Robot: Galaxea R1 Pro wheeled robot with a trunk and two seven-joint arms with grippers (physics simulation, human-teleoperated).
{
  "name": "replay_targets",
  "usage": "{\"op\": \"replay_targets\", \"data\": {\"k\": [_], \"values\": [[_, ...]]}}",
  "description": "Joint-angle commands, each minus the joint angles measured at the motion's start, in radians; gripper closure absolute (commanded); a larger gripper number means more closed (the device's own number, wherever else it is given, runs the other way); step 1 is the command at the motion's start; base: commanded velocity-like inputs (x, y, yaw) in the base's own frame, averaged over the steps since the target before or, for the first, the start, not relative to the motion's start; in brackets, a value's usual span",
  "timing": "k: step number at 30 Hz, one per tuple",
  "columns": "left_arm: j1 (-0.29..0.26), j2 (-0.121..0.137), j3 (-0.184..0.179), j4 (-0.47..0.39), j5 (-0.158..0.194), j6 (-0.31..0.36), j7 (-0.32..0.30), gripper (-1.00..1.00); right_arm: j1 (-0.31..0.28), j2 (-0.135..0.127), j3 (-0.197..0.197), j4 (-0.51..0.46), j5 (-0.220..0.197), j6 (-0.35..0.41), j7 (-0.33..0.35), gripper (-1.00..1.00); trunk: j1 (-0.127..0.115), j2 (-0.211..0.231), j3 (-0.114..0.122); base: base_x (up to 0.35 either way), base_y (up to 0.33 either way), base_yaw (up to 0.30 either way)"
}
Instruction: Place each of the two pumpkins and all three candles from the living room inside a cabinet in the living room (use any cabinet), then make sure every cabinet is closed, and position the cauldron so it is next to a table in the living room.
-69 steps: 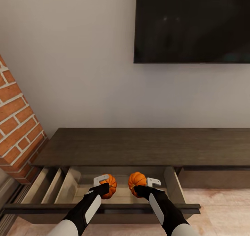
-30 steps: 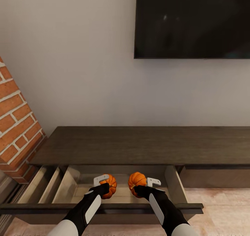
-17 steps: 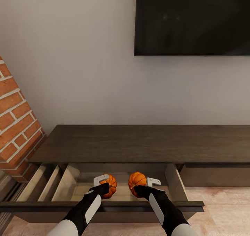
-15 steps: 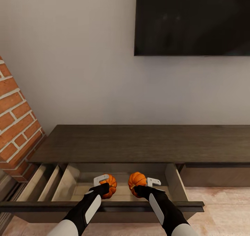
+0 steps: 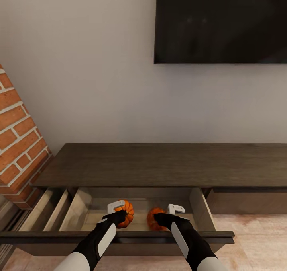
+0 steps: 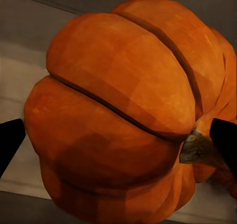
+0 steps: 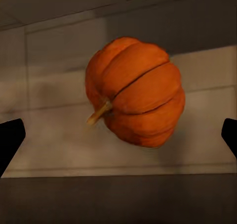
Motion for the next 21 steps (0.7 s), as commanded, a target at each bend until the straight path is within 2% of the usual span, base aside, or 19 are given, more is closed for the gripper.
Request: {"op": "replay_targets", "data": {"k": [1,11,16,19,21], "values": [[0.000,0.001,-0.006,-0.002,0.011,0.003,0.009,-1.00,0.000,0.000,0.002,-0.002,-0.011,0.004,-0.009,-1.00,0.000,0.000,-0.001,0.000,0.000,0.000],[0.000,0.001,-0.006,-0.007,0.013,0.004,0.009,-1.00,0.000,0.000,0.002,-0.002,-0.011,0.004,-0.009,-1.00,0.000,0.000,-0.001,0.000,0.000,0.000],[0.000,0.001,-0.003,-0.008,0.014,0.077,0.012,-1.00,0.000,0.000,0.002,-0.002,-0.011,0.005,-0.009,-1.00,-0.016,0.028,0.012,0.000,0.000,0.000],[0.000,0.002,-0.001,-0.012,0.015,0.097,0.012,-1.00,0.000,0.000,0.002,-0.002,-0.013,0.006,-0.009,-1.00,-0.027,0.049,0.021,0.000,0.000,0.000],[0.000,0.002,0.001,-0.033,0.015,0.147,0.011,-1.00,0.000,0.000,0.002,-0.002,-0.013,0.007,-0.009,-1.00,-0.035,0.063,0.027,0.000,0.000,0.000]]}}
